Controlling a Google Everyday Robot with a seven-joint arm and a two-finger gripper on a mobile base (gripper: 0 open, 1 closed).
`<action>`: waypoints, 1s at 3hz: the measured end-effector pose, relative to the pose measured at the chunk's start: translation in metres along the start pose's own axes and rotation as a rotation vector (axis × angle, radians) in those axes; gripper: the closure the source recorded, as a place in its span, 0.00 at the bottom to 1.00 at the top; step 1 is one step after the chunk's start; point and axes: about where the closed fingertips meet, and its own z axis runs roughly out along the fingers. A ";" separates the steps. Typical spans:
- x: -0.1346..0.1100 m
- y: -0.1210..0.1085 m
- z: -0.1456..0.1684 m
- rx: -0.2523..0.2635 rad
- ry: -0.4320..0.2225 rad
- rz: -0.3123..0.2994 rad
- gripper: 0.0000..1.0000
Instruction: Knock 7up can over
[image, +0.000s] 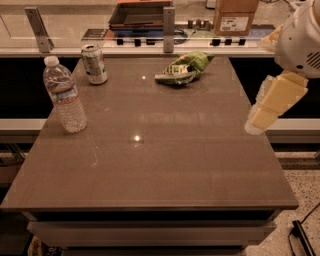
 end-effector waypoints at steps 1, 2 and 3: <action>-0.029 -0.005 0.011 0.011 -0.126 0.046 0.00; -0.065 -0.004 0.024 0.010 -0.289 0.123 0.00; -0.096 -0.007 0.032 0.056 -0.418 0.229 0.00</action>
Offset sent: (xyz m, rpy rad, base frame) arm 0.0483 0.1091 0.0079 0.5628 -0.1274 -0.0306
